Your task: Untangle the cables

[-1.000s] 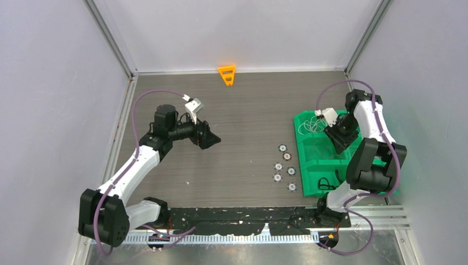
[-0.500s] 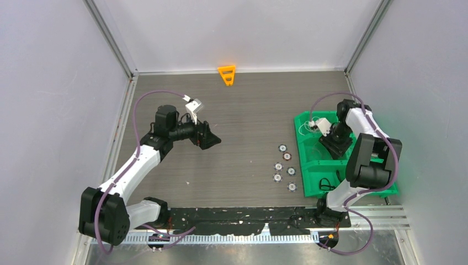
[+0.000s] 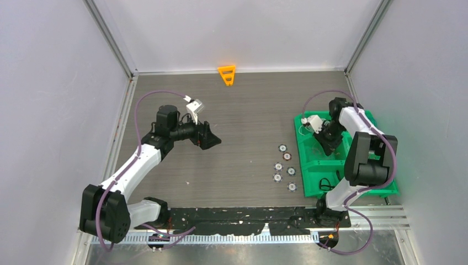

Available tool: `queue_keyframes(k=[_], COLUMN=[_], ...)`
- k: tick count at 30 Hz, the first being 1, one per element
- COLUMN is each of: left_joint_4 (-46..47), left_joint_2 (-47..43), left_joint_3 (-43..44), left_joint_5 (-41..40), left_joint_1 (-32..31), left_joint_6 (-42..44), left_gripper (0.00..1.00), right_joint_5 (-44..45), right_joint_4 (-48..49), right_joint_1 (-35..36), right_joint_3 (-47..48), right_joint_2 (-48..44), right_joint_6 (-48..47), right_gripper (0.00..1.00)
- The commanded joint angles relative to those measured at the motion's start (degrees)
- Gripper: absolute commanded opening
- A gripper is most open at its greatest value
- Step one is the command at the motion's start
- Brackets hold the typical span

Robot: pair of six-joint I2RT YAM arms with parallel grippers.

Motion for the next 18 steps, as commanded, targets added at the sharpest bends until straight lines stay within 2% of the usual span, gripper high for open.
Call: queue_keyframes(k=[1, 5, 7, 10, 15, 18], left_joint_4=[2.00, 1.90, 1.86, 1.88, 1.76, 1.48], left_joint_2=[-0.13, -0.14, -0.09, -0.05, -0.05, -0.49], left_joint_3=[-0.19, -0.53, -0.53, -0.35, -0.08, 0.04], left_joint_5=[0.13, 0.11, 0.11, 0.20, 0.65, 0.71], left_joint_1=[-0.23, -0.23, -0.23, -0.23, -0.23, -0.23], left_joint_6=[0.03, 0.03, 0.11, 0.28, 0.46, 0.46], left_gripper=[0.84, 0.83, 0.84, 0.83, 0.83, 0.86], right_joint_5=[-5.97, -6.31, -5.51, -5.13, -5.23, -5.89], right_joint_4=[0.38, -0.03, -0.55, -0.99, -4.00, -7.12], right_joint_1=[1.21, 1.24, 0.90, -0.50, -2.30, -2.32], right_joint_3=[2.67, 1.99, 1.25, 0.81, 3.71, 5.72], right_joint_2=[1.31, 1.93, 1.99, 1.76, 0.63, -1.18], right_joint_6=[2.01, 1.58, 0.84, -0.17, -1.74, -2.79], right_gripper=[0.05, 0.05, 0.12, 0.32, 0.43, 0.55])
